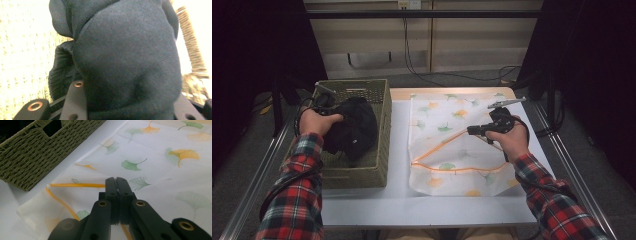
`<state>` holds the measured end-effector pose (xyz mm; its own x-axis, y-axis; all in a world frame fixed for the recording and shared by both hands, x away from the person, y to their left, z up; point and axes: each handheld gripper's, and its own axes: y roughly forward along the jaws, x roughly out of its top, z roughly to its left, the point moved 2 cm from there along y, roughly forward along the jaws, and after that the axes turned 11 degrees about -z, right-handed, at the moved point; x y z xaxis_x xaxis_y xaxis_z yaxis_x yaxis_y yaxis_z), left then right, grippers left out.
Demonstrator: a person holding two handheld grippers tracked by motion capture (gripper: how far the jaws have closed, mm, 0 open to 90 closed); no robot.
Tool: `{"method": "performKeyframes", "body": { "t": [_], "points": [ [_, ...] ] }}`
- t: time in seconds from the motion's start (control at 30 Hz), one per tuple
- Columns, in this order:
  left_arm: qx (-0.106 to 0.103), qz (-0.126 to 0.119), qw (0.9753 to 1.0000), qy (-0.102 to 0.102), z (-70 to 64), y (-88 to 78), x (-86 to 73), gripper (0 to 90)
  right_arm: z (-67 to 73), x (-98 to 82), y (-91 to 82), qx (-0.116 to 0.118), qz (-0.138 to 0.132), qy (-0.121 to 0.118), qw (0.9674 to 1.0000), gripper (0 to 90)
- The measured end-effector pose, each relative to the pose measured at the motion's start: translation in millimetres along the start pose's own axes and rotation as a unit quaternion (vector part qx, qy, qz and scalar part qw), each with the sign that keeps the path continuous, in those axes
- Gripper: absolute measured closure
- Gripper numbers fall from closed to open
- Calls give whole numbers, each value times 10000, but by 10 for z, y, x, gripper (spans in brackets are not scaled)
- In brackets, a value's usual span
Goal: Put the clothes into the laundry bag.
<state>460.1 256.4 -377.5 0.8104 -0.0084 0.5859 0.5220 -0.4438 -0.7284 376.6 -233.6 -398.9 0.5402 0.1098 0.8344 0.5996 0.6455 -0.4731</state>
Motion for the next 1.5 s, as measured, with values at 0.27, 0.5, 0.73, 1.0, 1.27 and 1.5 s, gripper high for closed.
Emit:
{"method": "performKeyframes", "body": {
  "t": [0.27, 0.5, 0.73, 1.0, 1.27, 1.5],
  "points": [
    [-124, -25, 9997, 200, -144, -198, 204, 620, 4, -2, 7, 21, 0, 13, 10000, 898],
    [-334, -92, 9992, 181, -310, -318, 338, 620, -2, -23, 18, 28, 19, 31, 10000, 897],
    [-575, -55, 9977, 348, -489, -403, 453, 619, 1, -29, 32, 17, 26, 37, 10000, 898],
    [-880, 55, 9948, 509, -771, -460, 536, 619, -2, -32, 40, -7, 57, 41, 10000, 898],
    [-1133, 240, 9900, 803, -1060, -407, 536, 619, -6, -38, 49, 8, 50, 35, 10000, 898],
    [-1369, 413, 9844, 1026, -1255, -361, 515, 619, -9, -35, 47, -19, 40, 45, 10000, 898]
  ]
}}
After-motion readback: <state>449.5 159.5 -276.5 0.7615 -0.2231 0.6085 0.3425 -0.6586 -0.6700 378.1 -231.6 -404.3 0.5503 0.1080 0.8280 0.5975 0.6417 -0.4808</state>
